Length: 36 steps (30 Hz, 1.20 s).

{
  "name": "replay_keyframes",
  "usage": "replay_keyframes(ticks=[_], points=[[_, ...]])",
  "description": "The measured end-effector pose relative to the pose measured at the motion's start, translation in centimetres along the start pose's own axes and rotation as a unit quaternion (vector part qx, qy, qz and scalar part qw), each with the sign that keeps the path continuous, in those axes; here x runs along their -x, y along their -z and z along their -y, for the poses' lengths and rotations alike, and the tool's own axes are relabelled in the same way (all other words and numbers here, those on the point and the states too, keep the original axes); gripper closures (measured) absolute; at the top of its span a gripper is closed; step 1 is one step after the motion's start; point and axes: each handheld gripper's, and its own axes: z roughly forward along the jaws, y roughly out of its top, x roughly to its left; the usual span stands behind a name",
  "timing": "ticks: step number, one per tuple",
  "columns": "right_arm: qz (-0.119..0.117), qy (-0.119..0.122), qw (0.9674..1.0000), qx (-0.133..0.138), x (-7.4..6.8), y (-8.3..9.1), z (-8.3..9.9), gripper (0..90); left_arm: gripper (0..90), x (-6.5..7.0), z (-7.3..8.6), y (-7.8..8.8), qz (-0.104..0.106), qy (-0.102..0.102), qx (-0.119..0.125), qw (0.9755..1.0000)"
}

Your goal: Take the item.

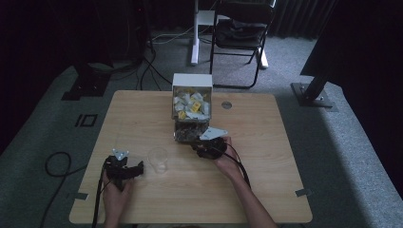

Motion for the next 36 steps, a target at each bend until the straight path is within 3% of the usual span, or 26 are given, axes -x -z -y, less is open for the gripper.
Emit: replay_keyframes(ticks=[5,10,18,23,28,36], points=[[-0.007,0.004,1.0000,-0.001,-0.1,0.2,0.0,58.6,9.3,0.0,0.0,0.0,0.001,-0.002,-0.001,1.0000],[0.010,-0.005,0.9998,0.013,0.2,0.1,-0.7,55.6,9.3,0.0,0.0,0.0,0.001,-0.002,-0.001,1.0000],[0.005,-0.005,1.0000,0.004,0.4,-0.8,-1.5,57.7,9.3,0.0,0.0,0.0,0.001,-0.003,-0.001,1.0000],[0.008,-0.009,0.9999,0.006,0.1,-1.1,-1.6,78.5,9.3,0.0,0.0,0.0,0.001,-0.003,-0.002,1.0000],[0.009,-0.011,0.9998,0.012,0.2,-1.0,-1.7,88.1,9.3,0.0,0.0,0.0,0.001,-0.003,-0.001,1.0000],[0.008,-0.018,0.9997,0.016,0.4,-0.8,-1.7,90.0,9.3,0.0,0.0,0.0,0.001,-0.003,-0.001,1.0000]])
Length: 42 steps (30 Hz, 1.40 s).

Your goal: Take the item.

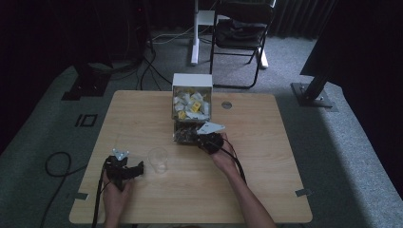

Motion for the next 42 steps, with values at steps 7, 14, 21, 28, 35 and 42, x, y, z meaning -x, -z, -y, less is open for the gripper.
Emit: replay_keyframes(ticks=[7,14,21,28,35,42], points=[[0.003,-0.004,0.9999,0.010,0.1,0.5,-0.4,90.0,9.3,0.0,0.0,0.0,0.000,0.000,0.000,1.0000],[0.007,-0.005,0.9998,0.018,0.1,0.9,-0.7,90.0,9.3,0.0,0.0,0.0,0.000,0.002,0.002,1.0000],[0.007,-0.008,0.9997,0.021,0.0,1.3,-1.0,90.0,9.3,0.0,0.0,0.0,0.000,0.002,0.001,1.0000],[0.006,-0.002,0.9996,0.029,-0.2,1.8,-1.5,90.0,9.3,0.0,0.0,0.0,0.000,0.001,0.001,1.0000],[0.006,0.001,0.9995,0.032,-0.3,2.1,-1.8,90.0,9.3,0.0,0.0,0.0,0.000,0.001,0.001,1.0000],[0.008,0.001,0.9993,0.036,-0.5,2.3,-2.0,90.0,9.3,0.0,0.0,0.0,0.000,0.001,0.001,1.0000]])
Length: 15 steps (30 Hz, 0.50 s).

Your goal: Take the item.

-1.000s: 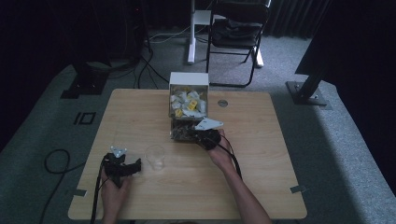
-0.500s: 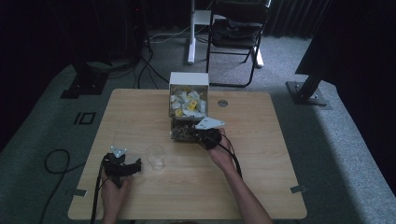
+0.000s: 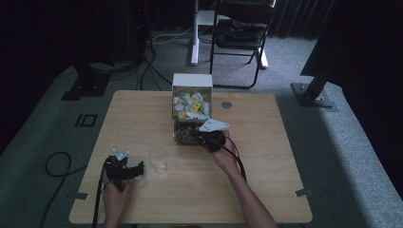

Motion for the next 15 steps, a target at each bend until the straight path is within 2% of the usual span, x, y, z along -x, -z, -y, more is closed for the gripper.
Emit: replay_keyframes(ticks=[15], points=[[0.002,0.003,1.0000,0.008,-0.09,0.59,-0.55,90.0,9.3,0.00,0.00,0.00,0.000,0.000,0.000,1.0000]])
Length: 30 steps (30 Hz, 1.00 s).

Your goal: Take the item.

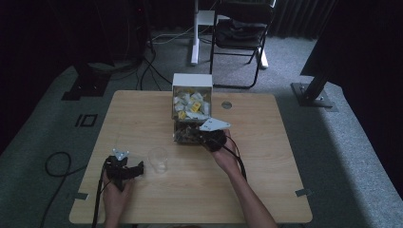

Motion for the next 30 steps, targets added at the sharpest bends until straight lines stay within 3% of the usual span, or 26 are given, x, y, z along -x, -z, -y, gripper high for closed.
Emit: replay_keyframes(ticks=[30], points=[[-0.001,0.014,0.9997,0.022,-0.9,1.0,-1.2,90.0,9.3,0.0,0.0,0.0,0.000,0.000,-0.001,1.0000]])
